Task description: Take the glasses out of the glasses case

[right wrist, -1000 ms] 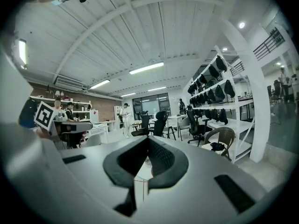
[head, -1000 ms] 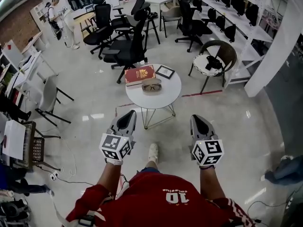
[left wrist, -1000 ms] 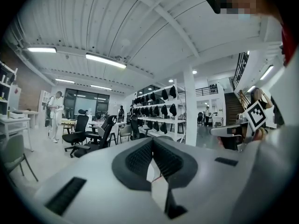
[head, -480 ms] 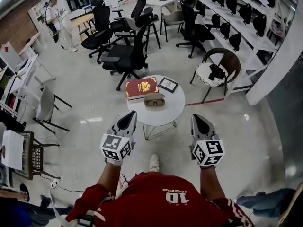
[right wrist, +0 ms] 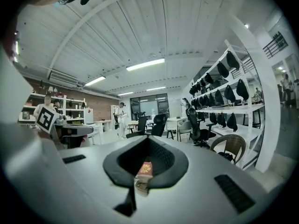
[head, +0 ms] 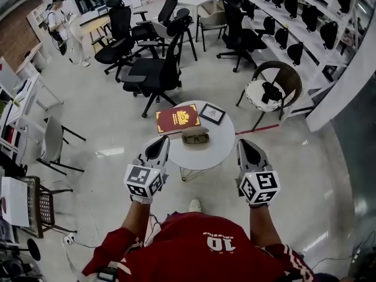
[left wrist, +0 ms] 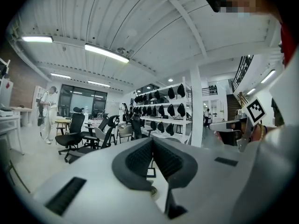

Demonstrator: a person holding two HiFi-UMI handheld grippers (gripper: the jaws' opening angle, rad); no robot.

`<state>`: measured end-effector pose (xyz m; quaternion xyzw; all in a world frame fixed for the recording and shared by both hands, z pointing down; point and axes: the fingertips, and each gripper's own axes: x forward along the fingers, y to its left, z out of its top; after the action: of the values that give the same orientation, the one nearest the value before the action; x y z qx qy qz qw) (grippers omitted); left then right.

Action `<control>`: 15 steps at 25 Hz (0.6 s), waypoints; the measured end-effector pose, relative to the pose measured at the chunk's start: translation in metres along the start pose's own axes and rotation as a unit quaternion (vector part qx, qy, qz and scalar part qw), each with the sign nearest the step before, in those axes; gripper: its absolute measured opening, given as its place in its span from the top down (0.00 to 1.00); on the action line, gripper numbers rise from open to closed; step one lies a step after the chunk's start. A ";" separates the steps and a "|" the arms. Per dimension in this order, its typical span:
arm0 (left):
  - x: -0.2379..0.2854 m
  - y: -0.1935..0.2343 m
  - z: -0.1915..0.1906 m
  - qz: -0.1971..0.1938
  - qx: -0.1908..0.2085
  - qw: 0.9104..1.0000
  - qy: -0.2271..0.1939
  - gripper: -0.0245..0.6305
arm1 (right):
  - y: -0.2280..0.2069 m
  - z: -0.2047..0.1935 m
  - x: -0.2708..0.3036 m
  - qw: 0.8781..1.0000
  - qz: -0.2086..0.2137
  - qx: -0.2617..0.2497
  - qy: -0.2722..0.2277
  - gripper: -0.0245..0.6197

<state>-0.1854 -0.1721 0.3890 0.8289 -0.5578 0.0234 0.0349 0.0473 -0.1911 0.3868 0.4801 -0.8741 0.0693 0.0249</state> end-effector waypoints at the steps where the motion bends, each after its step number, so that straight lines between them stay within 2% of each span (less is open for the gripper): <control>1: 0.006 0.006 -0.001 -0.003 -0.001 1.000 -0.001 0.95 | -0.001 -0.001 0.007 1.000 -0.003 -0.002 0.002 0.94; 7: 0.033 0.034 -0.006 -0.018 -0.008 1.000 0.001 0.95 | -0.002 -0.001 0.036 1.000 -0.019 -0.001 0.006 0.94; 15: 0.060 0.051 -0.013 -0.040 -0.026 0.999 -0.003 0.95 | -0.007 -0.006 0.052 0.999 -0.035 -0.002 0.009 0.94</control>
<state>-0.2098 -0.2452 0.4078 0.8496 -0.5245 0.0050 0.0553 0.0252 -0.2371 0.3987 0.5100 -0.8564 0.0714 0.0365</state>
